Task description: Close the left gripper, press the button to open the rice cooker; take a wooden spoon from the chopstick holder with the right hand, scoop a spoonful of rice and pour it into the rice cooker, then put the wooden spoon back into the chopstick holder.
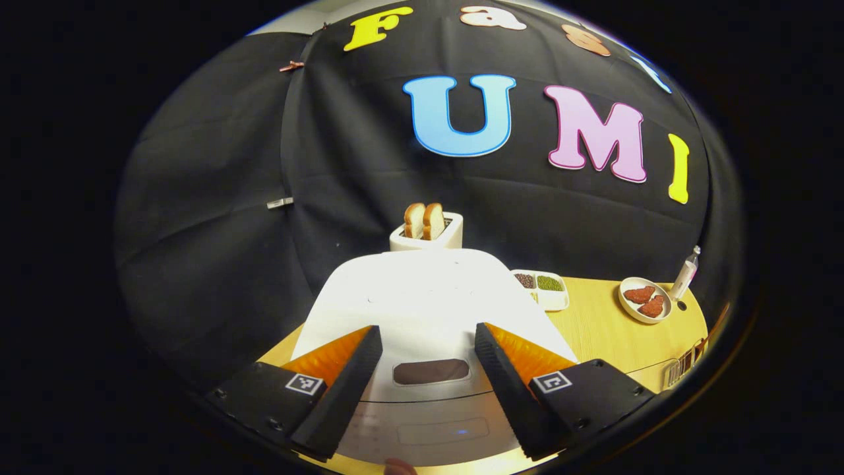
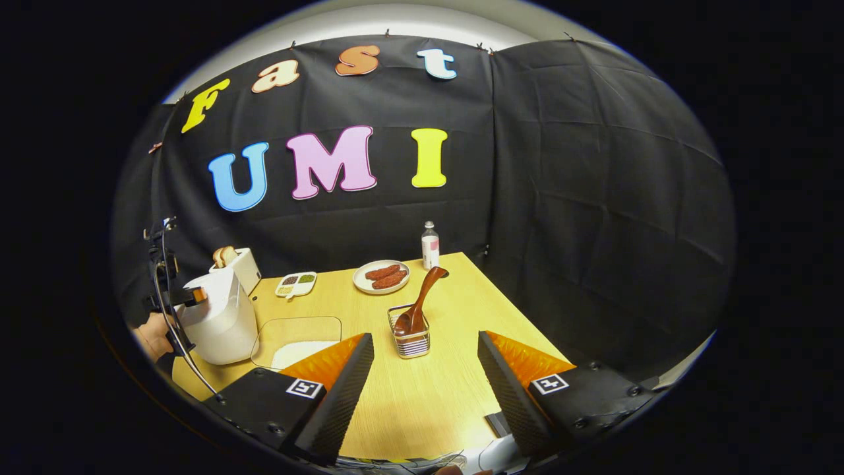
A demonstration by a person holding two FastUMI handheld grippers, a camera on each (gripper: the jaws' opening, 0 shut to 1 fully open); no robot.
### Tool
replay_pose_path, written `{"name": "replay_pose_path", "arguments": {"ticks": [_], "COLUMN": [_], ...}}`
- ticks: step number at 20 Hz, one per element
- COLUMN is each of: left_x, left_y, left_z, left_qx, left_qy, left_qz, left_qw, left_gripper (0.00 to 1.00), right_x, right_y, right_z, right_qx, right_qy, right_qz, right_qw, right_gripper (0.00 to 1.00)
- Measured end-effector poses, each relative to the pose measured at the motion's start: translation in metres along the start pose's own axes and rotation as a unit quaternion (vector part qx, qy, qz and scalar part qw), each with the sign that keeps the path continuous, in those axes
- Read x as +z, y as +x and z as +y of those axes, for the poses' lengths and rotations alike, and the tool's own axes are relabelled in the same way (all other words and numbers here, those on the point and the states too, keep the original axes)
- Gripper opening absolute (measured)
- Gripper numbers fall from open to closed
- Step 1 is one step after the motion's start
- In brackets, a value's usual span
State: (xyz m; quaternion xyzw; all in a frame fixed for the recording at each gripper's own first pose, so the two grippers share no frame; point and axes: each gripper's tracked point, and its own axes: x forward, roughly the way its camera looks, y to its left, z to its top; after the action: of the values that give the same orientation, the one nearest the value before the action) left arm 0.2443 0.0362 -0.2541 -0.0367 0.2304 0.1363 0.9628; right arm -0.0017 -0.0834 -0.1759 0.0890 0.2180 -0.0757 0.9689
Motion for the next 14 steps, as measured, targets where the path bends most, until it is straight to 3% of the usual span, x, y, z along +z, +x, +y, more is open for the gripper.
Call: {"name": "replay_pose_path", "arguments": {"ticks": [7, 14], "left_x": [-0.002, 0.010], "left_y": [0.001, -0.006], "left_z": [0.001, -0.001], "left_qx": [-0.008, -0.027], "left_qy": [0.014, -0.004], "left_qz": [0.012, 0.007], "left_qw": [1.000, 1.000], "left_gripper": [1.00, 1.00], "right_x": [0.002, 0.005], "right_y": [-0.009, -0.019], "right_z": [0.001, 0.002], "right_qx": [0.000, 0.003], "right_qy": [-0.003, 0.005], "right_qz": [-0.009, -0.016], "right_qw": [1.000, 1.000], "right_gripper": [0.99, 0.98]}}
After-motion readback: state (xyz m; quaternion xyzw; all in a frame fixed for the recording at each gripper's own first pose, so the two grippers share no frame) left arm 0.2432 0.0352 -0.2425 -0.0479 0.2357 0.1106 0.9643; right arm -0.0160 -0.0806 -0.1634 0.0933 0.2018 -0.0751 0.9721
